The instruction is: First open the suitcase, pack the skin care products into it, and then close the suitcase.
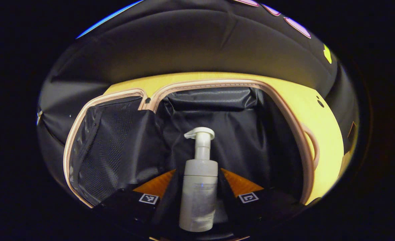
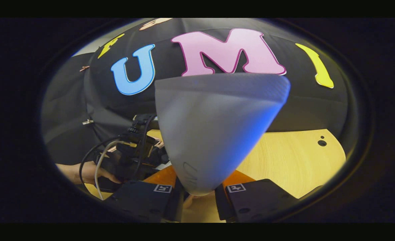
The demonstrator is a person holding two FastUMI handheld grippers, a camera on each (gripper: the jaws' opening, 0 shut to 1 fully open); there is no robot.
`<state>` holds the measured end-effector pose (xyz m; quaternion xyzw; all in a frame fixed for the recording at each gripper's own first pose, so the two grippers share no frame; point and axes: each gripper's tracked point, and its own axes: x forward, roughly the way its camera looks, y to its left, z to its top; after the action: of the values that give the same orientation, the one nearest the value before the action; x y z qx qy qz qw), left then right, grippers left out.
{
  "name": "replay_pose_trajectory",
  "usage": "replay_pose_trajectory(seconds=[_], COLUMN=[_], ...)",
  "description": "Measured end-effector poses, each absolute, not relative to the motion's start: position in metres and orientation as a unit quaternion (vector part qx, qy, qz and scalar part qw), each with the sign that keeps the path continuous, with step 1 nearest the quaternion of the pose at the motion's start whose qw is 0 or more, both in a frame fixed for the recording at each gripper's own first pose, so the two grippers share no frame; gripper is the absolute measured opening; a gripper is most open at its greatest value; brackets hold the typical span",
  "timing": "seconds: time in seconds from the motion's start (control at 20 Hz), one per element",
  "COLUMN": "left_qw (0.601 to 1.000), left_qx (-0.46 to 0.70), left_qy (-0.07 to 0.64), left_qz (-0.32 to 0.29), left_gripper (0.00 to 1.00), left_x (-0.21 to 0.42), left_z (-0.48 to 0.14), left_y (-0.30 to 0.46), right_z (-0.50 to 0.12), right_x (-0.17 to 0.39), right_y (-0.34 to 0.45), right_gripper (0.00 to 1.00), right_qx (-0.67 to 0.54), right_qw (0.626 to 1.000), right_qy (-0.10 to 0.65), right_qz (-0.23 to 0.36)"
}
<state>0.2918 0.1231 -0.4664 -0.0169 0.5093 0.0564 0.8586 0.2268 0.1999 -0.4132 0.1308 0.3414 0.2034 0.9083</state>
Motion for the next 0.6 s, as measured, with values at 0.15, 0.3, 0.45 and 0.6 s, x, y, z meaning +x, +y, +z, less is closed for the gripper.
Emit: replay_pose_trajectory(seconds=[0.15, 0.3, 0.45, 0.6], left_qw=[0.888, 0.917, 0.933, 0.938], left_qx=[-0.019, -0.007, 0.007, -0.019], left_qy=[0.452, 0.369, 0.305, 0.279], left_qz=[0.086, 0.15, 0.192, 0.205], left_gripper=[0.79, 0.83, 0.84, 0.84], left_x=[0.293, 0.283, 0.26, 0.235], left_z=[-0.425, -0.366, -0.331, -0.317], left_y=[0.139, 0.18, 0.213, 0.235], right_z=[-0.414, -0.418, -0.432, -0.451], right_x=[0.222, 0.218, 0.212, 0.208], right_y=[0.217, 0.238, 0.257, 0.273], right_gripper=[0.43, 0.43, 0.44, 0.43], right_qx=[0.148, 0.14, 0.134, 0.142], right_qw=[0.896, 0.89, 0.876, 0.862], right_qy=[0.362, 0.378, 0.404, 0.436], right_qz=[0.208, 0.215, 0.224, 0.214])
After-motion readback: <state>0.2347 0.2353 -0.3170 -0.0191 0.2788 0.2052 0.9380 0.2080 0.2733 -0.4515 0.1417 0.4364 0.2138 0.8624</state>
